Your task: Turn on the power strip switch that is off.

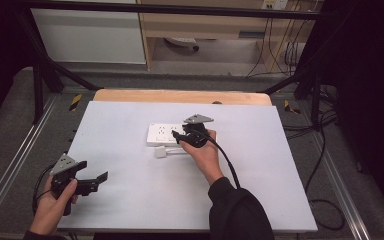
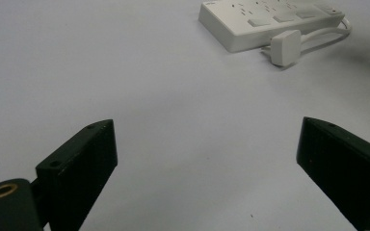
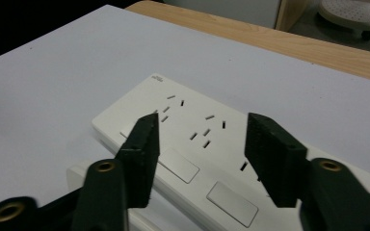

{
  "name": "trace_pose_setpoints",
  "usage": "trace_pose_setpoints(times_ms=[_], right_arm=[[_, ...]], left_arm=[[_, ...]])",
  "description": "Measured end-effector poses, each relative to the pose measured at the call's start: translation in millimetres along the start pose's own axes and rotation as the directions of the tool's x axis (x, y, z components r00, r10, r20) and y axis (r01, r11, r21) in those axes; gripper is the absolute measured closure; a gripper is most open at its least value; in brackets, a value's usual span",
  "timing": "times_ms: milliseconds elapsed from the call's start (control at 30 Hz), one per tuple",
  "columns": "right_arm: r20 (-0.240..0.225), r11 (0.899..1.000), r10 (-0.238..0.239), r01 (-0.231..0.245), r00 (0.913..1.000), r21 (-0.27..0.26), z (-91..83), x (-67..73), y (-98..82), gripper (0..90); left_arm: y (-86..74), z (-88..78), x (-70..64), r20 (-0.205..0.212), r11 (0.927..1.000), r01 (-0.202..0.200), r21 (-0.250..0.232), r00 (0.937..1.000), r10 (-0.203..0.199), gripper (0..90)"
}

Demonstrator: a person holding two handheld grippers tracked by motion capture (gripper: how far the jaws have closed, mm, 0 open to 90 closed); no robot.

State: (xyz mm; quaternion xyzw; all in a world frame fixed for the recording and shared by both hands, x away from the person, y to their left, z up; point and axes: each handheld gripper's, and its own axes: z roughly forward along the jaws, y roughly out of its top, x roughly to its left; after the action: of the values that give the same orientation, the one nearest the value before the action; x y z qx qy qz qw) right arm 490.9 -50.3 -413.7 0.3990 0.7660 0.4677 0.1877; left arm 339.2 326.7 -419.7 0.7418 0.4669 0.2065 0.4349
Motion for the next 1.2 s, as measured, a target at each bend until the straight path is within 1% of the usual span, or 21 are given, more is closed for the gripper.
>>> trace_pose_setpoints(times_ms=[67, 100, 267, 400, 533, 567, 600, 700, 800, 833, 1000, 1200], right_arm=[[0.004, 1.000, 0.016, -0.016, 0.9999, 0.009, -2.0, -1.7, 2.5, 37.1], [0.003, 1.000, 0.026, -0.026, 0.9997, 0.013, -2.8, -2.5, 3.5, 35.1], [0.009, 0.999, 0.045, -0.045, 0.9990, 0.027, -6.1, -6.7, 6.3, 27.9], [0.008, 0.997, 0.068, -0.069, 0.9976, 0.031, -8.1, -10.3, 7.8, 19.5], [0.025, 0.997, 0.070, -0.071, 0.9972, 0.027, -10.6, -11.3, 10.7, 6.7], [0.027, 0.997, 0.069, -0.070, 0.9972, 0.026, -11.1, -11.6, 11.4, 4.7], [0.028, 0.997, 0.070, -0.071, 0.9972, 0.027, -11.7, -11.6, 12.4, 4.6], [0.009, 0.996, 0.081, -0.081, 0.9967, 0.030, -13.3, -12.7, 15.2, 2.9], [0.002, 0.997, 0.071, -0.071, 0.9975, 0.021, -16.3, -13.7, 17.8, 2.7], [-0.003, 0.997, 0.074, -0.074, 0.9972, 0.018, -17.6, -13.9, 18.5, 2.8], [0.010, 0.997, 0.073, -0.073, 0.9973, 0.000, -24.2, -16.7, 21.4, 3.2], [0.024, 0.997, 0.082, -0.082, 0.9964, -0.002, -31.7, -23.3, 23.1, 4.4]], left_arm=[[-0.1, 0.2, -0.1, 0.000, 1.0000, 0.000, 0.001, 1.0000, 0.000, 7.1], [-0.1, 0.2, -0.1, 0.000, 1.0000, 0.000, 0.001, 1.0000, 0.000, 7.2], [-0.2, 0.3, -0.2, 0.000, 1.0000, 0.001, 0.003, 1.0000, -0.001, 7.2], [-0.2, 0.7, -0.1, -0.002, 1.0000, -0.003, 0.005, 1.0000, 0.003, 7.1], [-0.3, 0.9, -0.3, 0.000, 1.0000, -0.003, 0.006, 1.0000, 0.003, 7.1], [-0.3, 1.1, -0.4, 0.000, 1.0000, -0.004, 0.006, 1.0000, 0.004, 7.1], [-0.3, 1.2, -0.5, 0.001, 1.0000, -0.003, 0.007, 1.0000, 0.003, 7.1], [-0.4, 1.3, -0.6, 0.001, 1.0000, -0.003, 0.009, 1.0000, 0.003, 7.1], [-0.5, 1.4, -0.5, 0.002, 1.0000, -0.003, 0.009, 1.0000, 0.003, 7.1], [-0.5, 1.4, -0.5, 0.002, 1.0000, -0.003, 0.009, 1.0000, 0.003, 7.1], [-0.5, 1.7, -0.9, 0.003, 0.9999, -0.004, 0.010, 1.0000, 0.004, 7.1], [-0.5, 1.8, -1.0, 0.004, 0.9999, -0.005, 0.011, 1.0000, 0.005, 7.1]])
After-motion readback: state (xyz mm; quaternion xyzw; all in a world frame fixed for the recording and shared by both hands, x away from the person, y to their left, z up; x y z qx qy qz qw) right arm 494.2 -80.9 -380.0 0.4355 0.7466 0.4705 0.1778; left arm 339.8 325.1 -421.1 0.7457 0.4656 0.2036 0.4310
